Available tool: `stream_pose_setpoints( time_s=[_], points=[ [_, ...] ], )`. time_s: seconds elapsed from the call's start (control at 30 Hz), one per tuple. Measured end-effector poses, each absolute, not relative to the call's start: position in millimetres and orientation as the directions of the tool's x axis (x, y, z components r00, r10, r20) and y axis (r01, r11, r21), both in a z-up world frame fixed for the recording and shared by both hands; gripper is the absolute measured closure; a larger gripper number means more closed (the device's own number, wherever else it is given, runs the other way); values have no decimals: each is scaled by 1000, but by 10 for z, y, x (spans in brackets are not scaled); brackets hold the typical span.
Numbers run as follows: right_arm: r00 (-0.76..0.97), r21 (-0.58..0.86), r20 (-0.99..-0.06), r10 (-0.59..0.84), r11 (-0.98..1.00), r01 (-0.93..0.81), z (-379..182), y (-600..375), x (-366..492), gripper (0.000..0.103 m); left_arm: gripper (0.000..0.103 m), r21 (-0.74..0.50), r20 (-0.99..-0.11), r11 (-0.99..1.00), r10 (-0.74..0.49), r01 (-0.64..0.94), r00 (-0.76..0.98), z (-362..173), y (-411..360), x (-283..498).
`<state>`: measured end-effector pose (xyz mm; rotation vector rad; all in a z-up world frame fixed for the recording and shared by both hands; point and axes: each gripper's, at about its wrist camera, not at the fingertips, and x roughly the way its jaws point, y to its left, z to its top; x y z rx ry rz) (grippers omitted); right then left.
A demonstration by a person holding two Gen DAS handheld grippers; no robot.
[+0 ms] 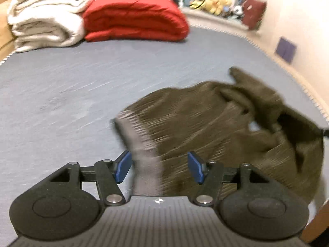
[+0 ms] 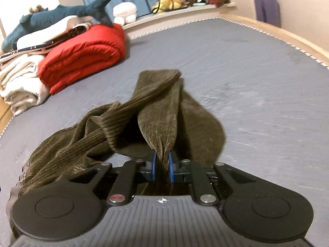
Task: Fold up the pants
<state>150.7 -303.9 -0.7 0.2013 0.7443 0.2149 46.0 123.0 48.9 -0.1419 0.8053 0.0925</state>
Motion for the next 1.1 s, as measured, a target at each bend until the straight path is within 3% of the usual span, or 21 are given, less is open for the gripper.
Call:
stream_pose_setpoints(
  time_s=[0.17,0.3,0.4,0.5,0.57,0.63,0.7,0.77,0.83,0.9,1.0,1.1],
  points=[
    [716,162,-664,216,976,-143,133,-3462,1041,91,37,-146,-699,989,-82,-29,710,513,620,763],
    [639,71,-747,187,977,-203,-5,-3801,669,91,37,-191,-692,980,-176,58,700,474,140,999],
    [537,26,-828,160,968,-250,-240,-4000,458,98,37,-217,-690,970,-232,110,685,432,-118,1135],
    [534,15,-836,129,977,-213,-320,-4180,379,97,38,-223,-695,964,-260,142,671,382,-348,1263],
    [585,104,-788,191,978,-179,-201,-4300,420,91,38,-209,-706,966,-258,155,660,294,-440,1298],
    [645,183,-726,237,972,-150,-78,-4356,511,67,41,-194,-721,968,-250,159,646,193,-483,1309],
    [692,220,-674,258,965,-145,25,-4292,673,57,46,-182,-739,970,-243,161,629,77,-480,1334],
    [703,240,-650,288,956,-169,73,-4163,888,57,57,-175,-758,969,-245,173,604,-33,-457,1353],
    [695,252,-649,309,950,-186,114,-4022,1143,56,79,-183,-781,963,-264,195,566,-137,-394,1340],
    [695,254,-650,308,950,-184,159,-3849,1458,53,90,-192,-805,957,-282,219,523,-239,-342,1315],
    [686,273,-653,321,945,-183,60,-3652,1913,43,90,-171,-846,947,-283,272,453,-426,-342,1288],
    [669,249,-690,277,958,-139,-245,-3526,2260,43,90,-97,-895,951,-213,294,392,-695,-366,1300]
  ],
)
